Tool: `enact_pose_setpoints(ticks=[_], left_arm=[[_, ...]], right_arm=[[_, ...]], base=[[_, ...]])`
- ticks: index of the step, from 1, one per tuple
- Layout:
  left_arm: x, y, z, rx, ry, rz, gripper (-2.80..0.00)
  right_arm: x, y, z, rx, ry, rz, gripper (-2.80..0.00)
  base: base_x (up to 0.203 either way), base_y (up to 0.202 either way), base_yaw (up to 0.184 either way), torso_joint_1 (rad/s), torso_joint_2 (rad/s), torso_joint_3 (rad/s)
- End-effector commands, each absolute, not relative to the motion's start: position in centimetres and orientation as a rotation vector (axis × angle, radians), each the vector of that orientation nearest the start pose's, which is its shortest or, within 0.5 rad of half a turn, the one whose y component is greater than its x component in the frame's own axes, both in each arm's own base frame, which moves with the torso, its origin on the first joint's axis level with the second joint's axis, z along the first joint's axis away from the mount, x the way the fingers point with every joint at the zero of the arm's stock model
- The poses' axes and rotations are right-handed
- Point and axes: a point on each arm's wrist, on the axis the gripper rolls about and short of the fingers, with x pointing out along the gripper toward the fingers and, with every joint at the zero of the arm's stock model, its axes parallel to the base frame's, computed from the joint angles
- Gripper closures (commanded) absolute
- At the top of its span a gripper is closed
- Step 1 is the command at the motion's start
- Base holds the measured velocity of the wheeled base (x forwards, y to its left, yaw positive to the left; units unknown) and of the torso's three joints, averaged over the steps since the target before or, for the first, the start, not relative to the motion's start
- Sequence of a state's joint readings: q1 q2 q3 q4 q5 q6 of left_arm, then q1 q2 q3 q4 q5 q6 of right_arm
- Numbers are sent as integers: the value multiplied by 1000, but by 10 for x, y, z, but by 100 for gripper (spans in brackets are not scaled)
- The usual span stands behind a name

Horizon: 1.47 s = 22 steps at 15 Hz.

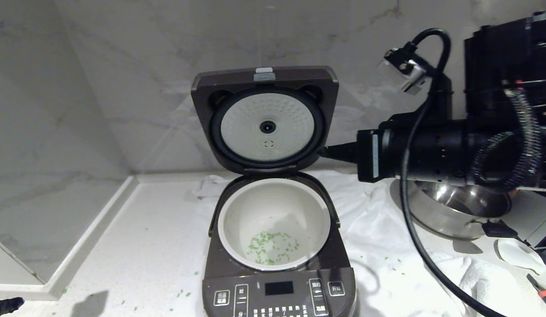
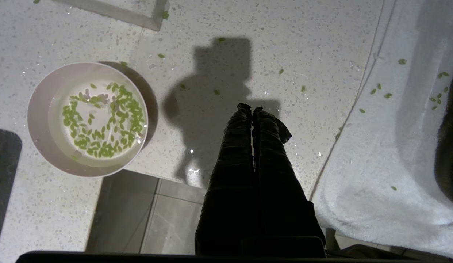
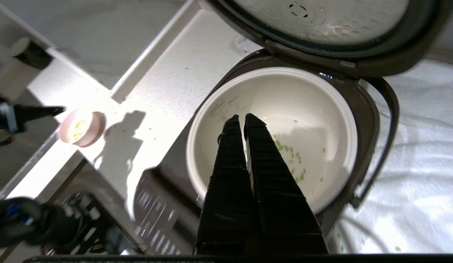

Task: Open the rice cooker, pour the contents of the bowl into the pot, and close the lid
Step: Pour the water from the bowl into the rice cooker

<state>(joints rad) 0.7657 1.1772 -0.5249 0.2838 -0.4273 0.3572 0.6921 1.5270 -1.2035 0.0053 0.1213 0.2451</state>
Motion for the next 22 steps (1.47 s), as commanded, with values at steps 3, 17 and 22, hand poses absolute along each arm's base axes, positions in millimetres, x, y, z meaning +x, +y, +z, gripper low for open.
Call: enact_pose_setpoints(ticks=[3, 17, 22], left_arm=[[102, 84, 150, -193, 809, 155, 0], [98, 84, 151, -207, 788, 161, 0], [97, 84, 151, -206, 788, 167, 0]], right_arm=[[129, 107, 309, 148, 216, 642, 0], [-44, -4, 252, -2, -172, -275, 0], [-48, -2, 157, -40, -67, -120, 0]], base=[[0, 0, 0, 0, 0, 0], [0, 0, 0, 0, 0, 0], [0, 0, 0, 0, 0, 0]])
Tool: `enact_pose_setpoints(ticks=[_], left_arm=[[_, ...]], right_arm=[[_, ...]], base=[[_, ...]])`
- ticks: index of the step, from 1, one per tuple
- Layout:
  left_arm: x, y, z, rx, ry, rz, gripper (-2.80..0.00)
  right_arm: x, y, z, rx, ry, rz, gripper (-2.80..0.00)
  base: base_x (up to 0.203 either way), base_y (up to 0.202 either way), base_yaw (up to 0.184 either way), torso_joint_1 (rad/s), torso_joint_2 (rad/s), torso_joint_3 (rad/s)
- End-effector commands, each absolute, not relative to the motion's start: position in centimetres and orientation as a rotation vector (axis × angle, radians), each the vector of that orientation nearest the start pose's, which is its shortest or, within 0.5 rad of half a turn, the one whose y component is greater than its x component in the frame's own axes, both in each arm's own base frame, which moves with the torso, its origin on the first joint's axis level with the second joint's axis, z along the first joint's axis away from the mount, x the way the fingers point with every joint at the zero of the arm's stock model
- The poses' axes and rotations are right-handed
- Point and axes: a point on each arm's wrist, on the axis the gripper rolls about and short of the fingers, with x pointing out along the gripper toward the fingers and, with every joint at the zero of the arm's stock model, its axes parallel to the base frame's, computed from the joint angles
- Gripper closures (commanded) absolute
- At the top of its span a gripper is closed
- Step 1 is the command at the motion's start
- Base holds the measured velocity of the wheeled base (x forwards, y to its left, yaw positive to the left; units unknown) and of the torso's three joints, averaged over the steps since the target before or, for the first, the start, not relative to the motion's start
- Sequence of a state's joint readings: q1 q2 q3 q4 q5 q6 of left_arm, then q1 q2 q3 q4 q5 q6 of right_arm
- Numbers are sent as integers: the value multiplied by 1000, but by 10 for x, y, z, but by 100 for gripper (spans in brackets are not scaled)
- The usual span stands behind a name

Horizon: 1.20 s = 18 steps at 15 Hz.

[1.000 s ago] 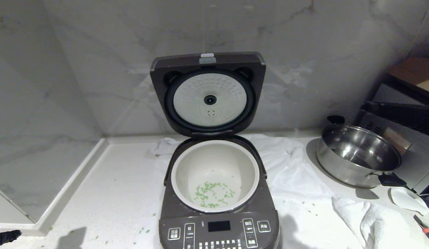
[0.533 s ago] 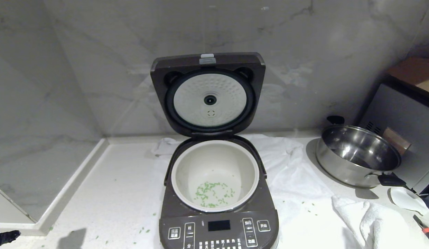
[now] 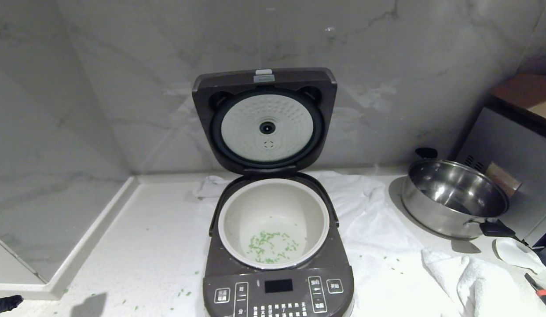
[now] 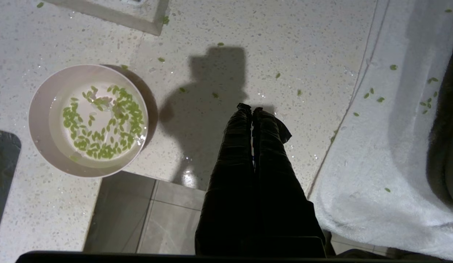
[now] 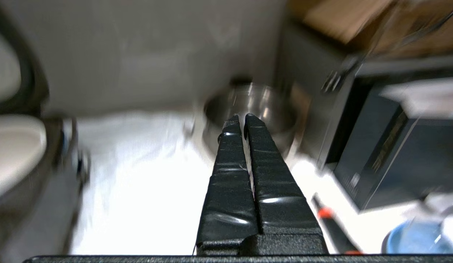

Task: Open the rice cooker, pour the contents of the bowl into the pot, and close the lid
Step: Pour the water from the bowl into the rice cooker

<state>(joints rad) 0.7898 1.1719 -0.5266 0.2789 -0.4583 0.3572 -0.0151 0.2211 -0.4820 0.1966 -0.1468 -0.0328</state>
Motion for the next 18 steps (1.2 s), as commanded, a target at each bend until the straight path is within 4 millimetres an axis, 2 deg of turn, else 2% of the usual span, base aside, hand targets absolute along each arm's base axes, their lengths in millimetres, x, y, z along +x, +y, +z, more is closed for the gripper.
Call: enact_pose_setpoints(ticks=[1, 3, 5, 6, 7, 9, 13, 18], left_arm=[[96, 85, 151, -209, 789, 180, 0], [94, 91, 150, -230, 796, 219, 0], [93, 96, 149, -247, 801, 248, 0], [92, 98, 147, -257, 807, 258, 0], [92, 101, 146, -272, 815, 273, 0], [91, 108, 144, -298, 824, 303, 0], [77, 116, 149, -302, 806, 429, 0], [79, 151, 126, -355, 934, 560, 0]], right_arm=[[-45, -1, 137, -56, -37, -79, 0], [-37, -1, 102, -82, 36, -33, 0], [-29, 0, 79, -93, 94, -4, 0], [-26, 1, 75, -97, 62, 21, 0], [-24, 1, 76, -102, 8, 36, 0], [-23, 1, 75, -101, 9, 43, 0], [-23, 1, 75, -90, 4, 45, 0], [-23, 1, 75, -81, 4, 43, 0]], base=[[0, 0, 0, 0, 0, 0], [0, 0, 0, 0, 0, 0], [0, 0, 0, 0, 0, 0], [0, 0, 0, 0, 0, 0], [0, 0, 0, 0, 0, 0], [0, 0, 0, 0, 0, 0], [0, 0, 0, 0, 0, 0], [0, 0, 0, 0, 0, 0]])
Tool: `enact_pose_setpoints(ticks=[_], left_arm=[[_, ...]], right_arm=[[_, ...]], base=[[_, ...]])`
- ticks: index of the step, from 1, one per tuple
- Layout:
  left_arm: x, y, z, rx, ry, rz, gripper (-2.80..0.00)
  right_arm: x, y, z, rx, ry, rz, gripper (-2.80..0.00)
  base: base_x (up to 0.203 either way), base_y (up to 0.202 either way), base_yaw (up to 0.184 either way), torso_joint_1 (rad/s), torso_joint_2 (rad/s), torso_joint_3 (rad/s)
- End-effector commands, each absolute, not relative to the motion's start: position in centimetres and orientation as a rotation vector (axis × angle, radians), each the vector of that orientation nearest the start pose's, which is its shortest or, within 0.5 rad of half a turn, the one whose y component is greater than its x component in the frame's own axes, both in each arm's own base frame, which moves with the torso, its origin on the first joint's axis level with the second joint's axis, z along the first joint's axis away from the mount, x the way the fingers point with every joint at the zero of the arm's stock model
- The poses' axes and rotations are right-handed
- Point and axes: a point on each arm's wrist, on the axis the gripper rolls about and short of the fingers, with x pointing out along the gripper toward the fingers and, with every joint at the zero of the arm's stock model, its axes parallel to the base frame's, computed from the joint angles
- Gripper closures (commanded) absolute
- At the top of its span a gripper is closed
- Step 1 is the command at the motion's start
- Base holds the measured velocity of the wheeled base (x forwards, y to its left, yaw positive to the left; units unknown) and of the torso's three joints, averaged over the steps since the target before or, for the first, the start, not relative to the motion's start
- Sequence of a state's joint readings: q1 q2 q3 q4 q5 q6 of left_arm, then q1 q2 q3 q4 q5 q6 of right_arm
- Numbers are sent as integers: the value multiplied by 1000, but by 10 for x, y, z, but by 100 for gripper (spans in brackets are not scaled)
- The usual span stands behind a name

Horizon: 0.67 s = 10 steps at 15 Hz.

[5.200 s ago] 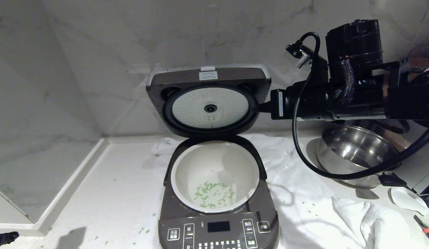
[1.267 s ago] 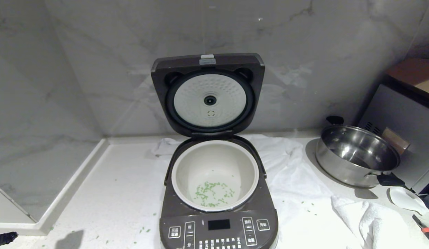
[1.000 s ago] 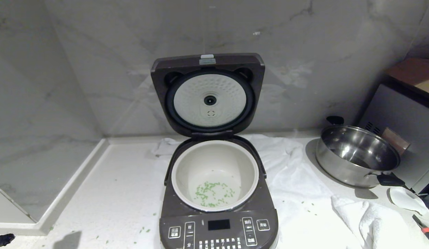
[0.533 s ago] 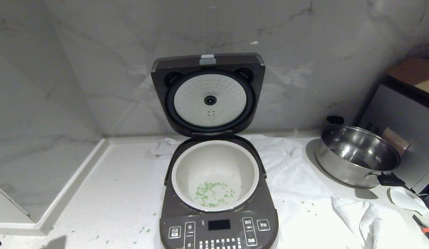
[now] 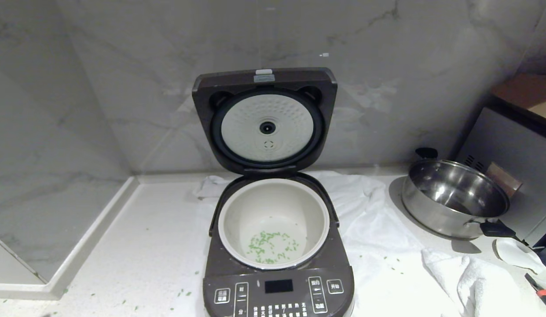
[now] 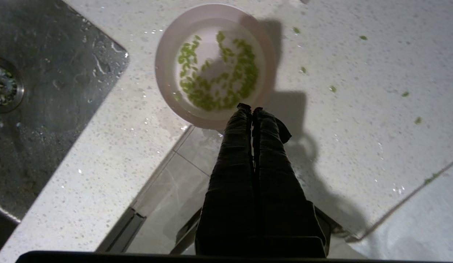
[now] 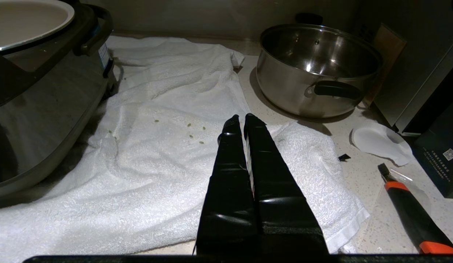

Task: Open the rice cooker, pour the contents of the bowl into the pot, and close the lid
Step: Pour the water from the bowl into the rice cooker

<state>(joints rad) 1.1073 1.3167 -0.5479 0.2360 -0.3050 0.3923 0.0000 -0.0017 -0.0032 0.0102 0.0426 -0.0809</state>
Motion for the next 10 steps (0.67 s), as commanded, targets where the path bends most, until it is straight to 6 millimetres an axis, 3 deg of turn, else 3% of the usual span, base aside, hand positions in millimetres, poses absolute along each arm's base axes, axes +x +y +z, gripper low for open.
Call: enact_pose_setpoints(ticks=[1, 4, 8, 9, 10], left_arm=[[83, 161, 121, -351, 938, 572, 0], [98, 195, 105, -283, 912, 639, 0], [104, 218, 96, -262, 919, 683, 0], [101, 217, 93, -266, 950, 672, -280], [100, 214, 95, -272, 977, 668, -280]], right_arm=[[-23, 1, 75, -81, 4, 43, 0], [-23, 1, 75, -81, 6, 43, 0], [-23, 1, 75, -81, 6, 43, 0], [-23, 1, 75, -81, 5, 43, 0], [-23, 1, 75, -81, 4, 43, 0]], base=[[0, 0, 0, 0, 0, 0], [0, 0, 0, 0, 0, 0], [0, 0, 0, 0, 0, 0], [0, 0, 0, 0, 0, 0], [0, 0, 0, 0, 0, 0]])
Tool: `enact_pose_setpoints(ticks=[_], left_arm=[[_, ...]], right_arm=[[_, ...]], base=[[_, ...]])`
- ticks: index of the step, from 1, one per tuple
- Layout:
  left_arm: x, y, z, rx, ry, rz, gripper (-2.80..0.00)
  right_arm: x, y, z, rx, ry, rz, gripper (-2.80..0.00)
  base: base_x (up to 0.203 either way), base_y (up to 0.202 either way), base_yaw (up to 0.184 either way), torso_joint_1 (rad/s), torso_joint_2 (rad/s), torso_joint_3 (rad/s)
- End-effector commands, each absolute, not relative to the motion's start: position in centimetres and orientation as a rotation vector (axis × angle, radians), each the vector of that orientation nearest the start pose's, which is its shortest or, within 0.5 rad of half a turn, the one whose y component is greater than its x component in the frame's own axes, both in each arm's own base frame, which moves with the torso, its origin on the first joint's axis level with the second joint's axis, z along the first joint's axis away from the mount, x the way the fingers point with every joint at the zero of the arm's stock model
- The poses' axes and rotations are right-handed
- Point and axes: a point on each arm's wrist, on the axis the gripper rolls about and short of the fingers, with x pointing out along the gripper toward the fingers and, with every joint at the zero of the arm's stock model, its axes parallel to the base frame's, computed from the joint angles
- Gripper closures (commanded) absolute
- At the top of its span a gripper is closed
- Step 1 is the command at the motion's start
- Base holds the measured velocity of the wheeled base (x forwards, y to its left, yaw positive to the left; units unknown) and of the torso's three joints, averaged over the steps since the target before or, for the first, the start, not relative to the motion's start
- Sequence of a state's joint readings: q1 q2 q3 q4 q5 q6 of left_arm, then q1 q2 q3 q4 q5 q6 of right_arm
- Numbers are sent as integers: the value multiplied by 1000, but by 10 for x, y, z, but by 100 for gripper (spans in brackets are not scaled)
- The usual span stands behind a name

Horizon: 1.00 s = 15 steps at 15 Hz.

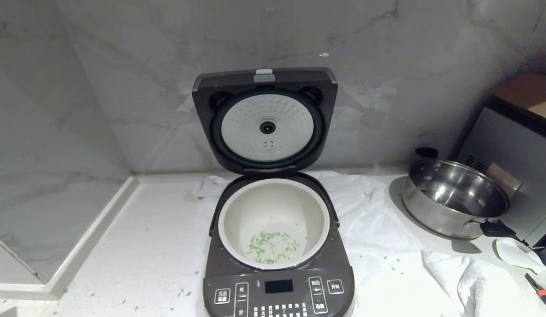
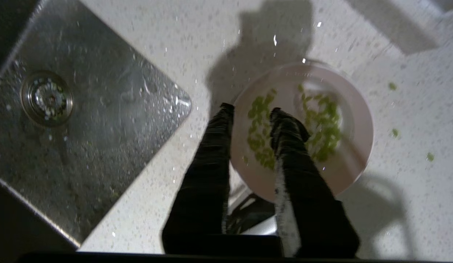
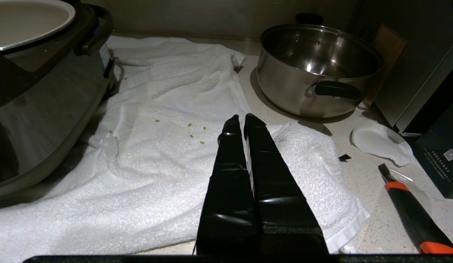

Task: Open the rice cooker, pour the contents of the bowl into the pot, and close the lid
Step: Pour the water from the bowl into the rice cooker

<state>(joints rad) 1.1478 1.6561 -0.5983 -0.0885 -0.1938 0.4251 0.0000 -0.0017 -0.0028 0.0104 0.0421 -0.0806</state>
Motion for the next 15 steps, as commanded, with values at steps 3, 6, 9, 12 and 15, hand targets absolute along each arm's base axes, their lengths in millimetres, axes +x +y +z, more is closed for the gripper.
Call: enact_pose_setpoints(ticks=[3, 6, 9, 12, 15], left_arm=[[102, 213, 110, -290, 1022, 640, -280], [106, 220, 113, -315, 1074, 614, -280], [109, 235, 96, -326, 1127, 645, -280], [110, 259, 63, -346, 1156, 676, -280], [109, 265, 45, -371, 1182, 672, -280]], right_arm=[[-23, 1, 75, -81, 6, 43, 0], [-23, 1, 75, -81, 4, 43, 0], [-23, 1, 75, -81, 6, 43, 0], [-23, 1, 75, -81, 5, 43, 0], [-23, 1, 75, -81, 5, 43, 0]], base=[[0, 0, 0, 0, 0, 0], [0, 0, 0, 0, 0, 0], [0, 0, 0, 0, 0, 0], [0, 0, 0, 0, 0, 0], [0, 0, 0, 0, 0, 0]])
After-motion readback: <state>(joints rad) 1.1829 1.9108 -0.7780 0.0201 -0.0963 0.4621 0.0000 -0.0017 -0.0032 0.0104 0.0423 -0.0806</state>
